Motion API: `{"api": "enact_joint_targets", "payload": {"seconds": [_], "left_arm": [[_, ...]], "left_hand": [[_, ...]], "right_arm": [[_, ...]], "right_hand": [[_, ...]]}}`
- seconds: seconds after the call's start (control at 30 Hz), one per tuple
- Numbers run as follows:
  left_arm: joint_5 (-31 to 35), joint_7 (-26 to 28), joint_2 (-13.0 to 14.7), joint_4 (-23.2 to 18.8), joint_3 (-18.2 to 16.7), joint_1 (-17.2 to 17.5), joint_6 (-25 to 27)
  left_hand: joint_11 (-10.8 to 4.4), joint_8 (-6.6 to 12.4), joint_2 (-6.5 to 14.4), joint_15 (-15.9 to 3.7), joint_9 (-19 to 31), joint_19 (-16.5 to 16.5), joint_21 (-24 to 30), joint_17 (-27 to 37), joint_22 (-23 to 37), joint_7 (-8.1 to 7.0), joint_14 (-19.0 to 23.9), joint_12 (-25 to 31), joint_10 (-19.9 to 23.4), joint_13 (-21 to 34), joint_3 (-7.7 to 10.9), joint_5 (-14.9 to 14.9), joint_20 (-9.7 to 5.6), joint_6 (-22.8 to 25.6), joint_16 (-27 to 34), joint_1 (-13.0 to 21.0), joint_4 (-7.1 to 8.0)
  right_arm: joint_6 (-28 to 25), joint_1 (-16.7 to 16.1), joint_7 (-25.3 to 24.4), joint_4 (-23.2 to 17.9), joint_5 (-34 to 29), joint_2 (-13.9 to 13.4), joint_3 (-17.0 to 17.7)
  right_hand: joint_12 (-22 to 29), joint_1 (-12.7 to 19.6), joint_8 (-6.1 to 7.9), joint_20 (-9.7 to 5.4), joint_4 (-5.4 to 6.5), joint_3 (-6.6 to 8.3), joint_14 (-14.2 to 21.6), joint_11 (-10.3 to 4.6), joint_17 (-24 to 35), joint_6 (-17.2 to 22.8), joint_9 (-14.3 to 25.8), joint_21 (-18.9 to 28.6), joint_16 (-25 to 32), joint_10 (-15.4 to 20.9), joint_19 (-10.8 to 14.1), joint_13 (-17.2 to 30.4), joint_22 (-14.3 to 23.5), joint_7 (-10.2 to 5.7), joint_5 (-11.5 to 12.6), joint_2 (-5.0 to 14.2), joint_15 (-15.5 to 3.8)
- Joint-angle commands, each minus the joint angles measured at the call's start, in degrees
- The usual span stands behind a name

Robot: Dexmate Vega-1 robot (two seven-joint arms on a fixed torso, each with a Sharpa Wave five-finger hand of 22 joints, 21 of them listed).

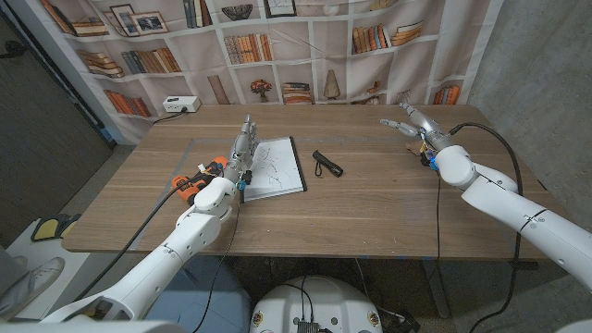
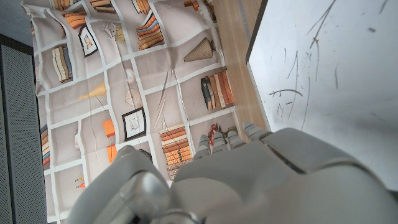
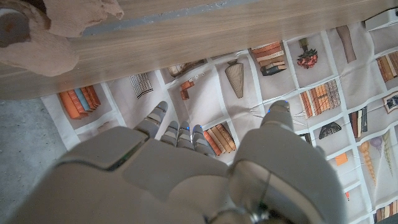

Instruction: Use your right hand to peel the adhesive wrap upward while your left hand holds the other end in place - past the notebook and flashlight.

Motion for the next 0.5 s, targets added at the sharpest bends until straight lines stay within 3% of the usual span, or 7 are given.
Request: {"api": "enact_joint_targets", "payload": {"seconds": [0.03,0.5], "left_arm": [[0.2,-0.2,-0.2,0.5,0.1,-0.6,-0.1],[0.5,-0.8,-0.3,1.4,0.2,-1.5,-0.4]], "left_hand": [[-0.19,0.13,-0.1,0.19,0.3,0.4,0.4,0.1,0.1,0.26,0.3,0.2,0.2,0.2,0.52,-0.2,0.08,0.4,0.3,0.3,0.07],[-0.14,0.12,-0.1,0.23,0.2,0.4,0.4,0.1,0.1,0.33,0.3,0.1,0.3,0.2,0.61,-0.2,0.05,0.6,0.2,0.3,0.03]], "right_arm": [[-1.8,1.1,0.2,0.0,-2.2,-0.5,-1.0],[-5.1,2.0,0.4,-1.1,-5.4,-1.3,-2.1]], "right_hand": [[-0.3,1.0,-0.25,0.08,-0.45,0.26,0.0,0.0,0.2,-0.6,0.2,0.0,-0.2,0.1,0.4,0.1,0.2,0.13,0.2,-0.1,-0.11],[-0.4,3.4,-0.2,-0.27,-0.92,1.27,0.2,-0.44,0.2,-0.6,0.2,0.0,-0.3,0.1,1.1,0.1,0.2,-0.58,0.6,0.11,-0.67]]}}
